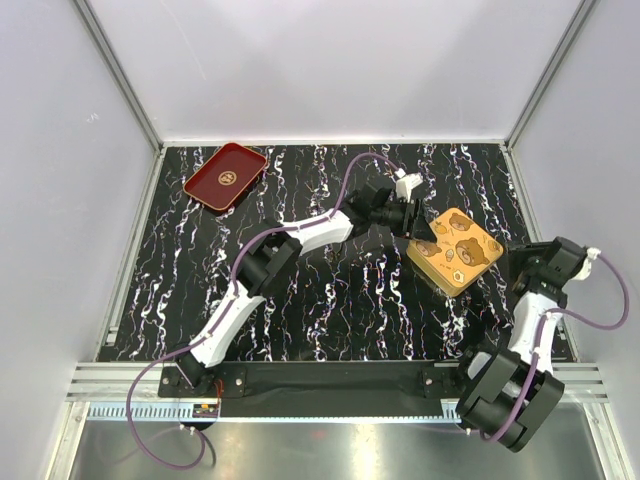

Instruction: Pack the chocolate

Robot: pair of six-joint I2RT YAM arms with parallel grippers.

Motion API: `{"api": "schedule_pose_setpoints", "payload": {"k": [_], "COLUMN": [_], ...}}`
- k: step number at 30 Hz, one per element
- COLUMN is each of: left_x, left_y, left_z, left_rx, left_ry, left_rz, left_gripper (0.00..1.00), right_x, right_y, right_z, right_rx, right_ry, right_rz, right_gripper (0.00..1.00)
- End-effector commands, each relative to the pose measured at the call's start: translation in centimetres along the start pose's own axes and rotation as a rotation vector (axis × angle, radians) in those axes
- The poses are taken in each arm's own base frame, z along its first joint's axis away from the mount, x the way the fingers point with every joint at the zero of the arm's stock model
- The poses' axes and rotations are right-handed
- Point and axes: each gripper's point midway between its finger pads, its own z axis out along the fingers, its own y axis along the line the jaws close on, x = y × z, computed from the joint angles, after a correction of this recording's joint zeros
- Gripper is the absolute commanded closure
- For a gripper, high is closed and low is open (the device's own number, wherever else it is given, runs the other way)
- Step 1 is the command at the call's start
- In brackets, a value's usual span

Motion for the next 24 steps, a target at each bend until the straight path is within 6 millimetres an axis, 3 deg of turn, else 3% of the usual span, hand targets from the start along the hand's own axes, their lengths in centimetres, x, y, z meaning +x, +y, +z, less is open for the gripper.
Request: {"api": "schedule_pose_setpoints", "payload": {"k": [1, 3, 6, 9, 13, 17, 20, 21, 22, 23, 24], "left_x": [-0.4, -0.2, -0.3, 0.0, 0.6, 1.1, 1.1, 0.4, 0.1, -0.5, -2.7], "left_y": [-0.2, 0.0, 0.1, 0.2, 0.8, 1.2, 0.9, -0.1, -0.4, -1.2, -3.3], "left_z": [0.3, 0.3, 0.3, 0.2, 0.3, 0.3, 0.0, -0.5, -1.0, -1.6, -3.2], "left_rx": [0.018, 0.015, 0.011, 0.006, -0.004, -0.01, -0.006, 0.004, -0.005, -0.004, -0.001], "left_ry": [-0.012, -0.011, -0.013, -0.019, -0.009, 0.003, 0.008, 0.006, 0.015, 0.009, -0.034], "left_rz": [0.029, 0.027, 0.021, 0.016, 0.001, -0.006, -0.001, 0.011, 0.023, 0.038, 0.077], "left_gripper": [0.39, 0.39, 0.39, 0.39, 0.39, 0.39, 0.39, 0.4, 0.4, 0.4, 0.4], "right_x": [-1.1, 0.0, 2.3, 5.1, 8.6, 8.4, 6.8, 6.5, 5.2, 6.2, 5.1], "right_y": [4.1, 6.9, 9.2, 8.5, 2.6, 0.5, 1.8, 2.5, 4.9, 6.6, 8.3], "right_z": [-1.0, -0.8, 0.8, 2.6, 4.8, 5.8, 5.7, 4.9, 4.5, 3.8, 3.1], "right_rx": [-0.114, -0.219, -0.312, -0.375, -0.274, -0.202, -0.185, -0.188, -0.218, -0.229, -0.19], "right_ry": [0.016, 0.094, 0.218, 0.34, 0.42, 0.386, 0.336, 0.331, 0.294, 0.302, 0.257], "right_rz": [-0.104, -0.128, -0.127, -0.081, 0.026, -0.025, -0.091, -0.131, -0.181, -0.256, -0.352], "right_gripper": [0.69, 0.84, 0.92, 0.94, 0.98, 0.98, 0.97, 0.96, 0.96, 0.95, 0.95]}}
